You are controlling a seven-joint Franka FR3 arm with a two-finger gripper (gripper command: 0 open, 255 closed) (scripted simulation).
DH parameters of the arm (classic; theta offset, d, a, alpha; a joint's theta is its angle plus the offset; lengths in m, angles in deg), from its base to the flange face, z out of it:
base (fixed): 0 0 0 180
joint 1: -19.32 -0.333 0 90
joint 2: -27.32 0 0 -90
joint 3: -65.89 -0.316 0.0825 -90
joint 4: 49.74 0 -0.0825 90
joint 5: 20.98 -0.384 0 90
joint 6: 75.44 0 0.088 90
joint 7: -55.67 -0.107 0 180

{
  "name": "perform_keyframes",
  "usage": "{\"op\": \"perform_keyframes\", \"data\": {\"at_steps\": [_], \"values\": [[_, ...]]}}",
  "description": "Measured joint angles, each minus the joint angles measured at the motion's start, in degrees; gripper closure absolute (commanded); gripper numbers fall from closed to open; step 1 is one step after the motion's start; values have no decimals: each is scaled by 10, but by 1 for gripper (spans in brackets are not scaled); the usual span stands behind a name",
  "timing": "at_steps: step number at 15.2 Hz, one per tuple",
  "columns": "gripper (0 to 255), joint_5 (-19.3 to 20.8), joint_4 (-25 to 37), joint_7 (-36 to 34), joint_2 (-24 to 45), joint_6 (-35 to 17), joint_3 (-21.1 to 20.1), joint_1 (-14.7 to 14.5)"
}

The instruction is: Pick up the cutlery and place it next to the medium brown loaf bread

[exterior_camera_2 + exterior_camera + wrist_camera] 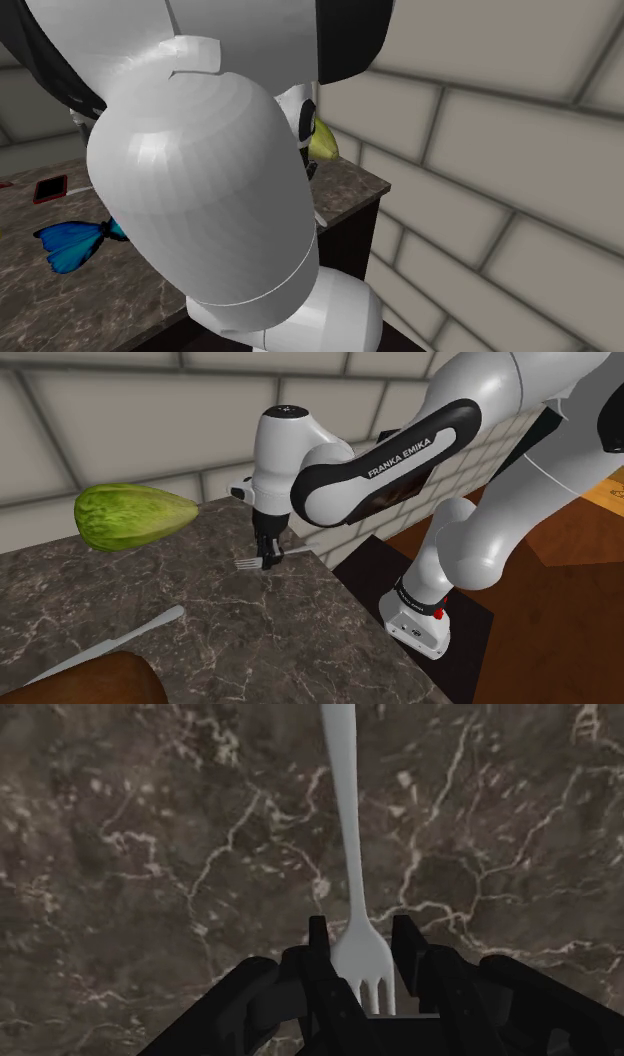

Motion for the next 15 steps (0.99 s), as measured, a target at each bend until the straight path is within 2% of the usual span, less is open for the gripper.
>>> {"op": "perform_keyframes", "data": {"at_steps": [15], "values": [[255, -2, 63, 1, -69, 131, 12, -1]]}}
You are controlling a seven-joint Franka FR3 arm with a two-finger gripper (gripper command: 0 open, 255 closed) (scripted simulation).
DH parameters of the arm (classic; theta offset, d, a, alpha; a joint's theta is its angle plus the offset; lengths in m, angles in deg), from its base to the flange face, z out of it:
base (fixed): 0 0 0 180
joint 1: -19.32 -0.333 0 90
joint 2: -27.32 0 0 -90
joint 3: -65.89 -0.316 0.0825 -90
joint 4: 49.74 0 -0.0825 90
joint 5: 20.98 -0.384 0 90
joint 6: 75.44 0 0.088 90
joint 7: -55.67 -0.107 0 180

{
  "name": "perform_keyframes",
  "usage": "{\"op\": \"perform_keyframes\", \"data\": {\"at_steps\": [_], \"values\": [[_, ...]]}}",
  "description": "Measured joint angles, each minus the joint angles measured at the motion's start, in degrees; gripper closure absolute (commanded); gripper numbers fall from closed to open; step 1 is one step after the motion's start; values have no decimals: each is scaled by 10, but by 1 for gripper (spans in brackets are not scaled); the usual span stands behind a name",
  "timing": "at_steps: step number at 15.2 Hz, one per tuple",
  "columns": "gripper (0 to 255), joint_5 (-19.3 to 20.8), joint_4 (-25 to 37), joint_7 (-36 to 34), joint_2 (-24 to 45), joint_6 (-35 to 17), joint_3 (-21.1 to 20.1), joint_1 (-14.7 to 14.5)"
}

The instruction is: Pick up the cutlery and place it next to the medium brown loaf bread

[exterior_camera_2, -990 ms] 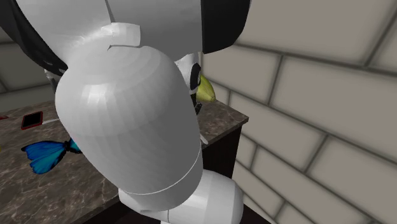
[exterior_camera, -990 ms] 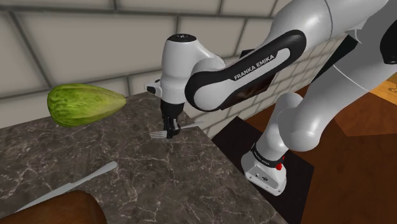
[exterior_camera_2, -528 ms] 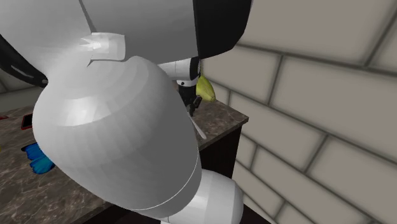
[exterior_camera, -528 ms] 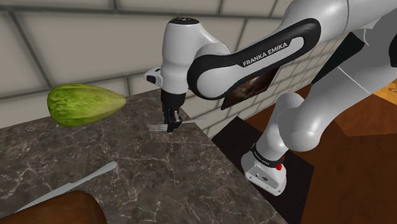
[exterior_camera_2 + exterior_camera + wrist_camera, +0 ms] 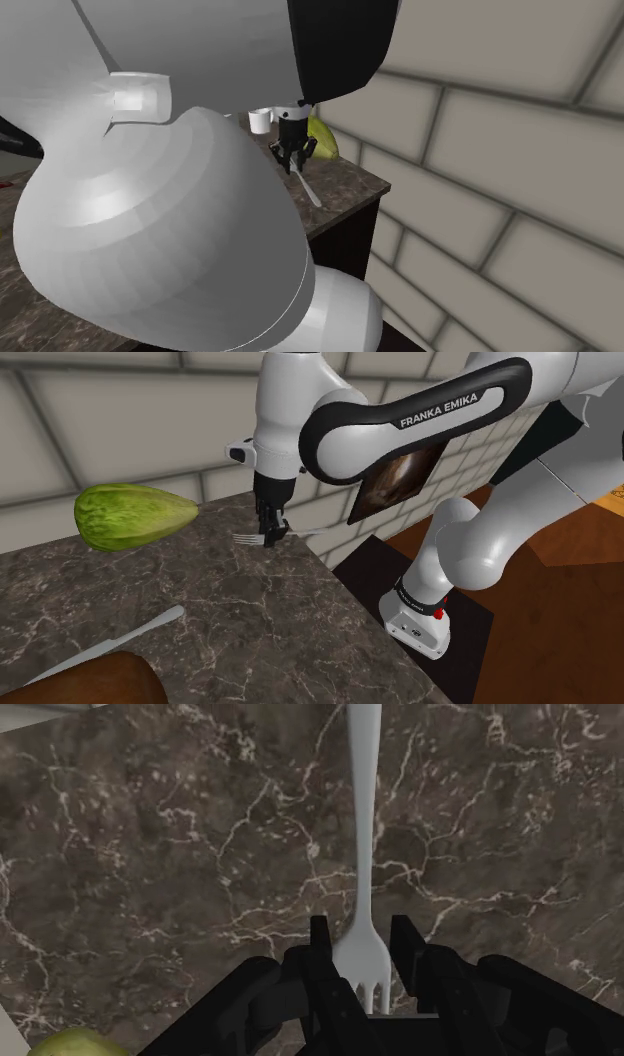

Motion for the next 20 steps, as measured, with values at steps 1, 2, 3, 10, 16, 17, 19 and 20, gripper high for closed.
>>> {"op": "perform_keyframes", "data": {"at_steps": [1, 2, 3, 10, 16, 17, 19, 20], "values": [[255, 0, 4, 0, -4, 8, 1, 0], [255, 0, 10, 0, -6, 16, 2, 0], [255, 1, 15, 0, -9, 24, 2, 0], [255, 3, 58, -2, -24, 82, 8, 2], [255, 6, 96, -3, -32, 128, 12, 3], [255, 6, 104, -4, -32, 136, 12, 3], [255, 7, 117, -4, -35, 152, 14, 3], [255, 8, 124, -4, -34, 159, 15, 4]]}}
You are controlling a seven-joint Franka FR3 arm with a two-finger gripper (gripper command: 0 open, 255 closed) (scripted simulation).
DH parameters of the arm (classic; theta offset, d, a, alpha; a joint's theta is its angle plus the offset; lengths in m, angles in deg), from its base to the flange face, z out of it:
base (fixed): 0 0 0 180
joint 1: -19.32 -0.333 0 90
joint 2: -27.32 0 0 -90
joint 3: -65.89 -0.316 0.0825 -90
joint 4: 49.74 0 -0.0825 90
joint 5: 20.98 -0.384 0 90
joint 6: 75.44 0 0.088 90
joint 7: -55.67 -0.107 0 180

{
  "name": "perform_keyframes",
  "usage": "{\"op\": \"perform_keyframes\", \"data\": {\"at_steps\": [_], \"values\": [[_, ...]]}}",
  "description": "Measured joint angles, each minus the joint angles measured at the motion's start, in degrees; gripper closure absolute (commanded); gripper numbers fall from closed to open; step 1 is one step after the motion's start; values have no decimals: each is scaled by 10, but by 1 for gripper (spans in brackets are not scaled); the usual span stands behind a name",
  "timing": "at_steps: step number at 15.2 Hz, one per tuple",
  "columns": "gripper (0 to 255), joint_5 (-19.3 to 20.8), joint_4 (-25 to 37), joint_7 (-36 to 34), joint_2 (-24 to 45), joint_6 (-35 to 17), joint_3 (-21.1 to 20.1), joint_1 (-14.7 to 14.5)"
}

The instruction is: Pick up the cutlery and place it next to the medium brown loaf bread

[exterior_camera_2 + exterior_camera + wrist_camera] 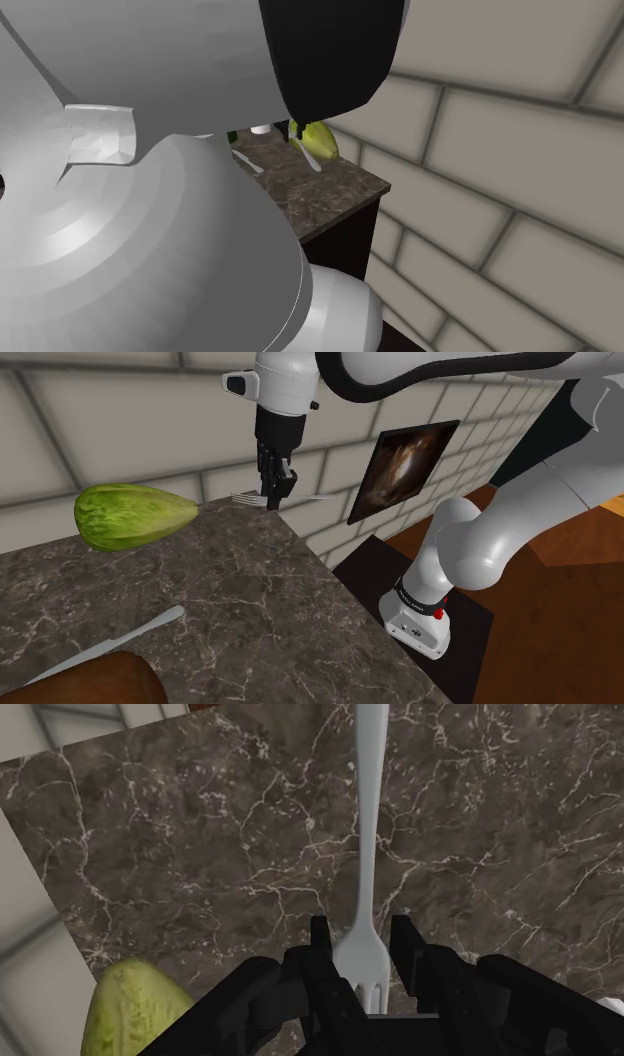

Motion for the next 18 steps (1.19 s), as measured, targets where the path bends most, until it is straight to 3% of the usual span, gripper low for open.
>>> {"op": "perform_keyframes", "data": {"at_steps": [6, 12, 18], "values": [[255, -4, 33, -19, -5, 36, -10, -6], [255, -28, 29, -98, -15, 33, -69, -37], [255, -40, 67, -185, 15, 29, -137, -59]]}}
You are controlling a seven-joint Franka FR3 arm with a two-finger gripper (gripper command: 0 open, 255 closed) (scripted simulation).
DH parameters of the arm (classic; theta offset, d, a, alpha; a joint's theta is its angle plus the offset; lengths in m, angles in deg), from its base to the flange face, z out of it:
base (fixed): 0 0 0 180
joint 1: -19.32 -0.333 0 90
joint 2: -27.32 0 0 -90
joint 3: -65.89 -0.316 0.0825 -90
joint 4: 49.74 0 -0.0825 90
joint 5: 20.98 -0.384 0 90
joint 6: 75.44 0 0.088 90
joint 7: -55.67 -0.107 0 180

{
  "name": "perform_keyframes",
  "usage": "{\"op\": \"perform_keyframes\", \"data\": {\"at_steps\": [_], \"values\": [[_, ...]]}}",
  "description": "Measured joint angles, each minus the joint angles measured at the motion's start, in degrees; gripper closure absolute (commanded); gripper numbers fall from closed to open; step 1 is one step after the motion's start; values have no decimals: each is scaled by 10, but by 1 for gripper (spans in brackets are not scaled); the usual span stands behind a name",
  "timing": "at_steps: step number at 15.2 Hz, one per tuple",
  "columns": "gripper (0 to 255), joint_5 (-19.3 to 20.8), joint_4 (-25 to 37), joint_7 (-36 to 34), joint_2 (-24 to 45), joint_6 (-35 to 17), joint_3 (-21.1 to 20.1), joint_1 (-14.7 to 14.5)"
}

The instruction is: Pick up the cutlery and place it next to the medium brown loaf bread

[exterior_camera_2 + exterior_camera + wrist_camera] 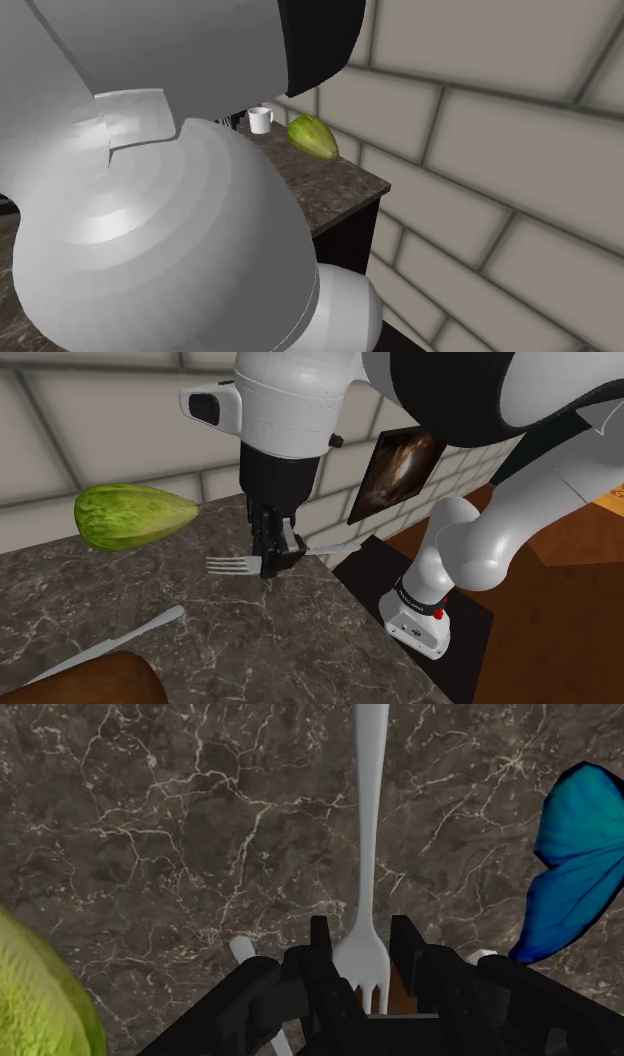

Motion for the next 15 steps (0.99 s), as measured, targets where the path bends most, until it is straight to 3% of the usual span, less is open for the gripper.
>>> {"op": "perform_keyframes", "data": {"at_steps": [7, 11, 15], "values": [[255, 3, 56, -113, 49, -5, -86, -22], [255, 33, 115, -191, 111, -7, -146, -29], [255, 43, 109, -219, 129, -30, -165, -34]]}}
